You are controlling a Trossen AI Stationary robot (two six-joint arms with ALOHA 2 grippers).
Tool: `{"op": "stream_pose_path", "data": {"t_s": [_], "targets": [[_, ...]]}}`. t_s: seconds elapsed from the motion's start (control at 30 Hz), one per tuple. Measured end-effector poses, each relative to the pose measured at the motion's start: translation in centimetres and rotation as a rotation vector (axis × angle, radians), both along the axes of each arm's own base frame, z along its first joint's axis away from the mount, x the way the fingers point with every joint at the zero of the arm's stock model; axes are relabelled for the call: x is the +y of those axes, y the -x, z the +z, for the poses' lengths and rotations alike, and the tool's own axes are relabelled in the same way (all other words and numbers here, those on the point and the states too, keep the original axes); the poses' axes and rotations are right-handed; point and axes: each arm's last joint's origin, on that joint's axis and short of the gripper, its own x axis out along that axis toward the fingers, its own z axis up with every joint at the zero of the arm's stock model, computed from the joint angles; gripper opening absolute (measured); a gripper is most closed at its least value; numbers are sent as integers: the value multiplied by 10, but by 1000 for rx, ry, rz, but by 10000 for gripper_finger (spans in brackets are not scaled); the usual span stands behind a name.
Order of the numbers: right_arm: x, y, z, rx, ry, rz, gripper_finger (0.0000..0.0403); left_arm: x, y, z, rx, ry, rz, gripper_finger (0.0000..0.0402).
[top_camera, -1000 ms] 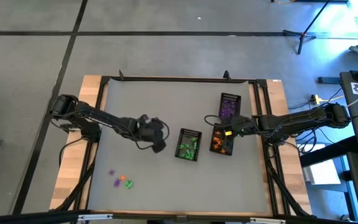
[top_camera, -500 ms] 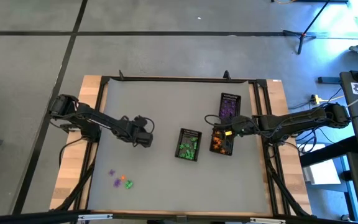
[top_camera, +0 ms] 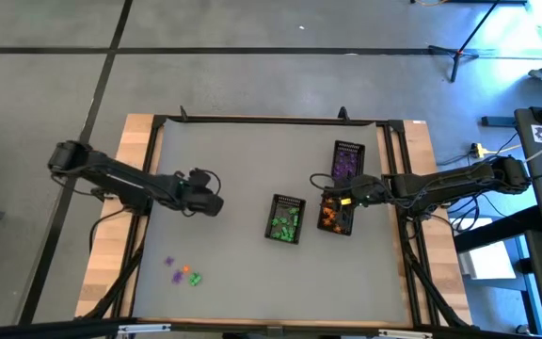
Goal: Sort Halloween decoration
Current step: Put the purple spider toy into the top bin
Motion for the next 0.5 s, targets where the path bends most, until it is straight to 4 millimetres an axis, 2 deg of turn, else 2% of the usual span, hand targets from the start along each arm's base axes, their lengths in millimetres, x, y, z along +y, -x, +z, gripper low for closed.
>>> {"op": "stream_pose_path", "data": {"t_s": [0.2, 0.5], "targets": [[0, -1, 1, -19, -1, 0, 145, 3, 24, -10, -98, 67, 51, 115], [0, -1, 1, -19, -2, 0, 145, 5, 45, -31, -78, 131, 199, 115]]}}
